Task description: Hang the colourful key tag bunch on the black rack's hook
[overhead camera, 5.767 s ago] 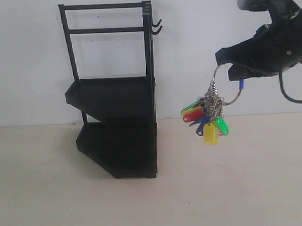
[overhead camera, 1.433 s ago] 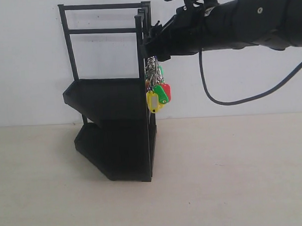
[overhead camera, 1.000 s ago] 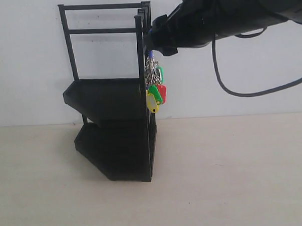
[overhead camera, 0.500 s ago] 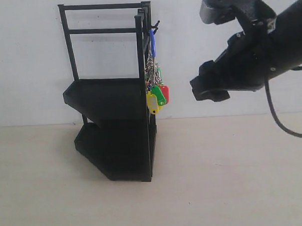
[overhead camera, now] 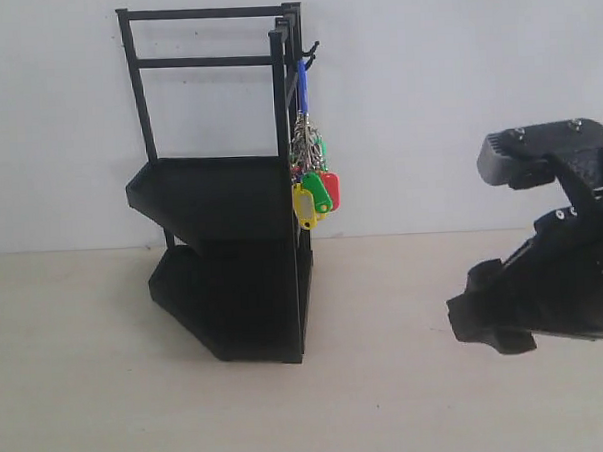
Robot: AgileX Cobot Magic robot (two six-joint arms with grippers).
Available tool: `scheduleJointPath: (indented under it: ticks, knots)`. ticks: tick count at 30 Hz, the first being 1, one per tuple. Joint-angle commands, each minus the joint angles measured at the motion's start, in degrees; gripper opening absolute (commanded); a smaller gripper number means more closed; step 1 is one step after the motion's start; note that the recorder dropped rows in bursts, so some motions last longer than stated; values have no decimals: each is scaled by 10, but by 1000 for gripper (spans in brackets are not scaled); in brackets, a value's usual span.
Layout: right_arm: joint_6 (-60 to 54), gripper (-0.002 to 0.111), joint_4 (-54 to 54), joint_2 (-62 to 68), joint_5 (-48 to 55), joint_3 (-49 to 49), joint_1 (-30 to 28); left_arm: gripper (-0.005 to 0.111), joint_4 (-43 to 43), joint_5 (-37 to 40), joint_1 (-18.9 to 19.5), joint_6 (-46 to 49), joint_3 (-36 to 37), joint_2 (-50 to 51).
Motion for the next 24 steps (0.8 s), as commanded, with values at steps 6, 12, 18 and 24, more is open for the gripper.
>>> scheduleJointPath:
  ticks: [6, 12, 18, 24]
  knots:
    - [29, 2, 4, -4, 59, 34, -3, 4, 0, -2, -1, -3, -1, 2]
    - [29, 2, 109, -4, 63, 37, -3, 4, 0, -2, -1, -3, -1, 2]
    - [29, 2, 118, -4, 40, 37, -3, 4, 0, -2, -1, -3, -1, 2]
    - [29, 2, 118, -4, 12, 59, -3, 4, 0, -2, -1, -3, -1, 2]
